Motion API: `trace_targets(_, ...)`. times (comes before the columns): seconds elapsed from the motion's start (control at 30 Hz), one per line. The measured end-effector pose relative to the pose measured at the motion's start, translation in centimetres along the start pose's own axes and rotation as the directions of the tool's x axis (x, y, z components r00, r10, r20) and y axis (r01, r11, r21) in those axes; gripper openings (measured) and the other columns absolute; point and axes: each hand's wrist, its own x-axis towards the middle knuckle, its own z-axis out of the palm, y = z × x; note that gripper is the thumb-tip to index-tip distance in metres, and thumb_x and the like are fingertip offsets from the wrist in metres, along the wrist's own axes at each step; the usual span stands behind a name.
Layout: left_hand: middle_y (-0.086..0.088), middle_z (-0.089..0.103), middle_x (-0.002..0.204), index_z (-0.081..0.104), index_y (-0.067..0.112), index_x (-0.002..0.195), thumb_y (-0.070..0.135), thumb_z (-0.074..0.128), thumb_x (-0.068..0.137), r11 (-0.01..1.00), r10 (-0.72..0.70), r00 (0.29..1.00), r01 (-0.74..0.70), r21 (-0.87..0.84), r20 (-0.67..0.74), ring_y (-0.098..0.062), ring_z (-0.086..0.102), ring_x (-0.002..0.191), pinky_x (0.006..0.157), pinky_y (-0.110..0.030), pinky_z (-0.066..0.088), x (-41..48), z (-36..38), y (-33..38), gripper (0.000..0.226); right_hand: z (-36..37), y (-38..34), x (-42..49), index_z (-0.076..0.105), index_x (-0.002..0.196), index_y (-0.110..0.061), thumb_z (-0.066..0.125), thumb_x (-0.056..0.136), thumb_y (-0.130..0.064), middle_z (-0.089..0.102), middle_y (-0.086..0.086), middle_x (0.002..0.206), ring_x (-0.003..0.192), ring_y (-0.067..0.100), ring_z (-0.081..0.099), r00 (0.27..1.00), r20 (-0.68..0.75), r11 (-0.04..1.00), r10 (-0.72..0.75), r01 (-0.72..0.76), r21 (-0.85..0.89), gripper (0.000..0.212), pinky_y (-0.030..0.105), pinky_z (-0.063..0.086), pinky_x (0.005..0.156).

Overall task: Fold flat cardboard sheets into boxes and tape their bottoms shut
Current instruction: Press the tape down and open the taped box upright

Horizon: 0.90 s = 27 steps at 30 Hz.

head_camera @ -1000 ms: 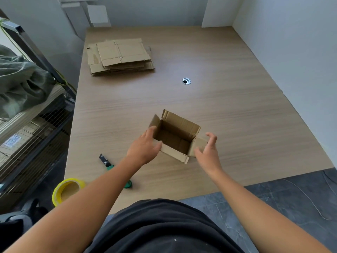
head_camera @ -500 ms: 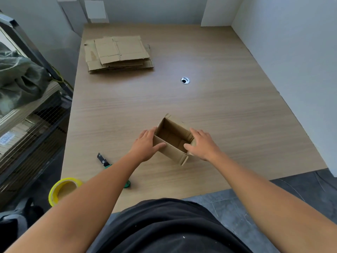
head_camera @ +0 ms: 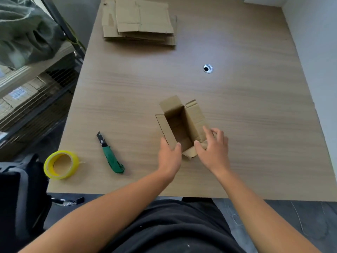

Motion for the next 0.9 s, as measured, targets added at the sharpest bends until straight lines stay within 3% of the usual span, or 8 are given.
trace_targets(0.07, 0.006, 0.048, 0.144, 0.032, 0.019, 0.153, 0.022, 0.052, 0.102, 0.999, 0.048, 0.996, -0.047, 0.022, -0.079, -0.018, 0.042, 0.138, 0.108, -0.024, 0.027, 1.3, 1.9, 1.1, 0.055, -1.1, 2.2, 1.6, 0.037, 0.154, -0.021, 0.056, 0.097, -0.041, 0.029, 0.008, 0.153, 0.141, 0.027, 0.025, 0.997, -0.013, 0.993, -0.081, 0.082, 0.083, 0.064, 0.042, 0.026, 0.117)
trace_targets(0.13, 0.012, 0.06, 0.125, 0.052, 0.026, 0.132, 0.022, 0.055, 0.098, 0.995, 0.101, 0.989, -0.098, 0.038, -0.11, -0.017, 0.056, 0.122, 0.107, -0.032, 0.041, 3.3, 4.4, 2.2, 0.034, -2.6, 5.1, 3.6, 0.038, 0.154, -0.017, 0.053, 0.096, -0.042, 0.029, 0.01, 0.155, 0.143, 0.026, 0.025, 0.992, -0.05, 0.986, -0.114, 0.119, 0.116, 0.064, 0.039, 0.023, 0.118)
trace_targets(0.23, 0.014, 0.067, 0.102, 0.057, 0.038, 0.103, 0.028, 0.056, 0.091, 0.996, 0.084, 0.995, -0.082, 0.036, -0.058, -0.018, 0.065, 0.1, 0.093, -0.046, 0.055, 6.3, 9.8, 4.9, 0.015, -5.4, 10.6, 7.4, 0.041, 0.152, -0.014, 0.044, 0.094, -0.049, 0.034, 0.012, 0.155, 0.143, 0.028, 0.029, 0.996, -0.049, 0.987, -0.078, 0.084, 0.14, 0.068, 0.042, 0.024, 0.119)
trace_targets(0.4, 0.006, 0.064, 0.104, 0.057, 0.031, 0.111, 0.017, 0.053, 0.098, 0.996, 0.094, 0.995, -0.094, 0.005, 0.027, -0.015, 0.063, 0.083, 0.064, -0.031, 0.059, 12.2, 22.6, 12.2, 0.02, -10.4, 21.2, 15.0, 0.04, 0.152, -0.014, 0.039, 0.094, -0.051, 0.031, 0.011, 0.161, 0.151, 0.028, 0.019, 0.999, -0.046, 0.995, -0.009, 0.014, 0.103, 0.069, 0.043, 0.019, 0.123)
trace_targets(0.5, 0.001, 0.061, 0.1, 0.056, 0.022, 0.114, 0.015, 0.051, 0.101, 0.994, 0.088, 0.993, -0.093, 0.057, 0.081, -0.011, 0.058, 0.068, 0.069, -0.038, 0.059, 17.0, 31.7, 17.3, 0.016, -13.8, 27.5, 20.9, 0.04, 0.152, -0.012, 0.04, 0.094, -0.05, 0.031, 0.012, 0.162, 0.153, 0.029, 0.016, 0.996, -0.078, 0.999, 0.034, -0.032, 0.036, 0.069, 0.043, 0.017, 0.124)
trace_targets(0.63, -0.007, 0.062, 0.111, 0.053, 0.019, 0.116, 0.015, 0.049, 0.101, 0.989, 0.091, 0.984, -0.107, 0.099, 0.156, -0.017, 0.062, 0.076, 0.083, -0.049, 0.061, 22.6, 43.1, 23.8, 0.016, -19.0, 33.7, 28.2, 0.034, 0.155, -0.015, 0.044, 0.101, -0.045, 0.025, 0.01, 0.165, 0.154, 0.026, 0.011, 0.989, -0.125, 0.997, 0.076, -0.077, -0.006, 0.063, 0.044, 0.013, 0.125)
trace_targets(0.8, -0.011, 0.061, 0.119, 0.052, 0.019, 0.121, 0.013, 0.046, 0.099, 0.987, 0.091, 0.972, -0.117, 0.11, 0.216, -0.029, 0.065, 0.099, 0.079, -0.046, 0.062, 26.8, 52.9, 29.1, 0.024, -23.2, 36.9, 35.0, 0.025, 0.158, -0.02, 0.039, 0.103, -0.047, 0.017, 0.006, 0.167, 0.155, 0.024, 0.004, 0.989, -0.131, 0.995, 0.066, -0.075, -0.066, 0.063, 0.045, 0.007, 0.126)
trace_targets(0.9, -0.012, 0.06, 0.12, 0.051, 0.018, 0.124, 0.014, 0.047, 0.1, 0.989, 0.086, 0.972, -0.111, 0.102, 0.218, -0.026, 0.061, 0.091, 0.077, -0.042, 0.061, 27.8, 55.8, 30.7, 0.025, -24.6, 37.5, 37.2, 0.022, 0.159, -0.02, 0.037, 0.103, -0.049, 0.015, 0.006, 0.168, 0.156, 0.025, 0.002, 0.992, -0.107, 0.992, 0.064, -0.075, -0.1, 0.065, 0.046, 0.006, 0.126)
